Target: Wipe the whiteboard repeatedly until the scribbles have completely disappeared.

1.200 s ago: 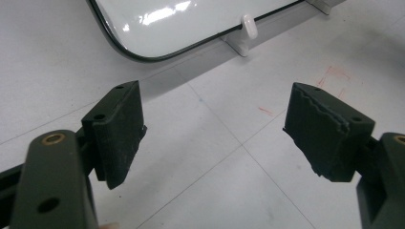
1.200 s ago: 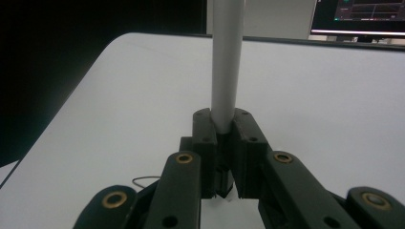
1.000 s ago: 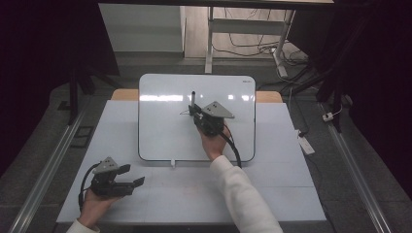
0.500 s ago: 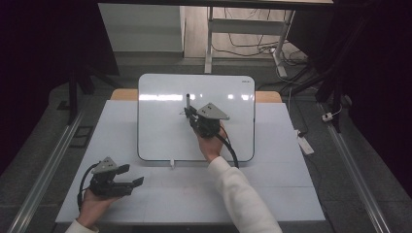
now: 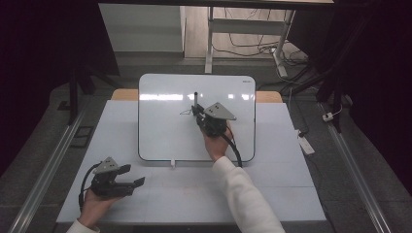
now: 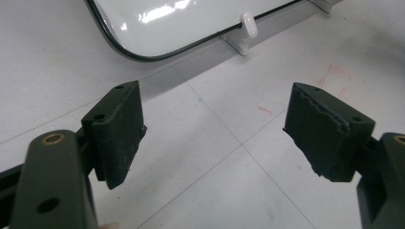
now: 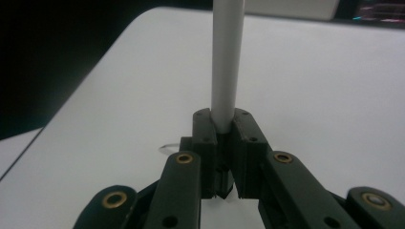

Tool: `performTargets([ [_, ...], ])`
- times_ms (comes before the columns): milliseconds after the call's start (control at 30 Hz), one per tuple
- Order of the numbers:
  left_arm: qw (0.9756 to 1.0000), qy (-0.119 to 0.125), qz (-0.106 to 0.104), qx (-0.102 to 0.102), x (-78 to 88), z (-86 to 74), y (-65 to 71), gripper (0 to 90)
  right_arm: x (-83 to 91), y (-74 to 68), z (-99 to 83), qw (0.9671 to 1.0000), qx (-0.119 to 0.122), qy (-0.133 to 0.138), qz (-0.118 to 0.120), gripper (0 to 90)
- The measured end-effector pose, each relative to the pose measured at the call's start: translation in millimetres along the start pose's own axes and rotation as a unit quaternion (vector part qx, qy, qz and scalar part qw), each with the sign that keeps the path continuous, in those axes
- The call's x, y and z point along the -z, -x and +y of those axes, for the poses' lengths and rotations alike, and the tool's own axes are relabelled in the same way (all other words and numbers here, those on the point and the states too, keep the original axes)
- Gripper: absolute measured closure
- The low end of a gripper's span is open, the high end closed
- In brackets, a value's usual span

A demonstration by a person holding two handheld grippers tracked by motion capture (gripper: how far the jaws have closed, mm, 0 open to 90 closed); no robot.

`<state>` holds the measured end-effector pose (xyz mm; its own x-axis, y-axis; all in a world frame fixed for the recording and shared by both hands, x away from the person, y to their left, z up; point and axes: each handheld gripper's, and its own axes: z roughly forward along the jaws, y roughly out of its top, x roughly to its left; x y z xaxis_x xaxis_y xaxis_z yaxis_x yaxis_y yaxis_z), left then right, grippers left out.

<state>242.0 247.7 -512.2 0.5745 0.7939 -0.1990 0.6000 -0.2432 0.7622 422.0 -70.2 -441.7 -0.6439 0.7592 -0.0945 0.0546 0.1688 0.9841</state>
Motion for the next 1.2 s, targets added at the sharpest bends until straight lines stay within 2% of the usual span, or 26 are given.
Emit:
performTargets([
  [67, 1.0000, 0.000, -0.001, 0.001, -0.1, -0.1, -1.2, 22.0, 0.1, 6.4, 1.7, 0.9999, -0.016, 0.003, -0.003, 81.1],
  [100, 1.0000, -0.001, 0.000, 0.001, -0.5, -0.1, -1.7, 22.0, 0.4, 5.5, 1.3, 0.9999, -0.014, 0.003, -0.003, 81.2],
  [233, 1.0000, -0.003, -0.001, -0.001, -1.3, 0.2, -1.6, 21.9, -2.1, -8.4, -3.8, 0.9998, 0.006, -0.006, 0.020, 81.2],
  [300, 1.0000, -0.001, 0.000, 0.000, -0.4, -0.2, -0.7, 22.0, -1.2, -8.9, -3.9, 0.9998, 0.011, -0.008, 0.017, 81.2],
  [433, 1.0000, 0.000, 0.000, 0.001, 0.4, -0.3, -1.8, 22.0, 9.3, 5.6, -4.5, 1.0000, -0.005, -0.007, -0.003, 81.1],
  [533, 1.0000, -0.002, 0.000, -0.002, -1.1, 0.3, -1.0, 22.0, 13.0, 6.7, -6.6, 0.9999, -0.009, -0.008, -0.005, 81.2],
  [700, 1.0000, -0.001, 0.000, 0.000, -0.3, 0.3, -0.7, 21.9, 1.8, -1.9, -4.3, 0.9999, -0.004, -0.007, 0.008, 81.1],
  [767, 1.0000, 0.000, 0.000, 0.001, 0.3, -0.1, -2.0, 21.9, -2.1, 1.1, 0.6, 1.0000, -0.007, 0.001, 0.000, 81.1],
  [833, 1.0000, 0.000, 0.000, 0.001, 0.4, -0.3, -2.5, 21.9, -5.8, 5.9, 5.4, 0.9997, -0.019, 0.008, -0.009, 81.1],
  [900, 1.0000, 0.000, -0.001, 0.001, 0.4, -0.3, -2.5, 21.9, -10.1, 5.5, 8.6, 0.9996, -0.025, 0.011, -0.008, 81.1],
  [1067, 1.0000, 0.003, 0.001, 0.001, 1.8, -0.5, -2.2, 21.9, -19.9, -15.9, 5.2, 0.9996, 0.000, -0.006, 0.027, 81.2],
  [1133, 1.0000, 0.003, 0.001, 0.000, 2.0, -0.5, -2.0, 21.9, -21.3, -15.2, 7.3, 0.9997, 0.003, -0.006, 0.024, 81.2],
  [1200, 1.0000, 0.003, 0.001, -0.001, 2.0, -0.5, -1.7, 21.9, -22.1, -7.8, 12.8, 1.0000, -0.005, 0.002, 0.005, 81.2],
])
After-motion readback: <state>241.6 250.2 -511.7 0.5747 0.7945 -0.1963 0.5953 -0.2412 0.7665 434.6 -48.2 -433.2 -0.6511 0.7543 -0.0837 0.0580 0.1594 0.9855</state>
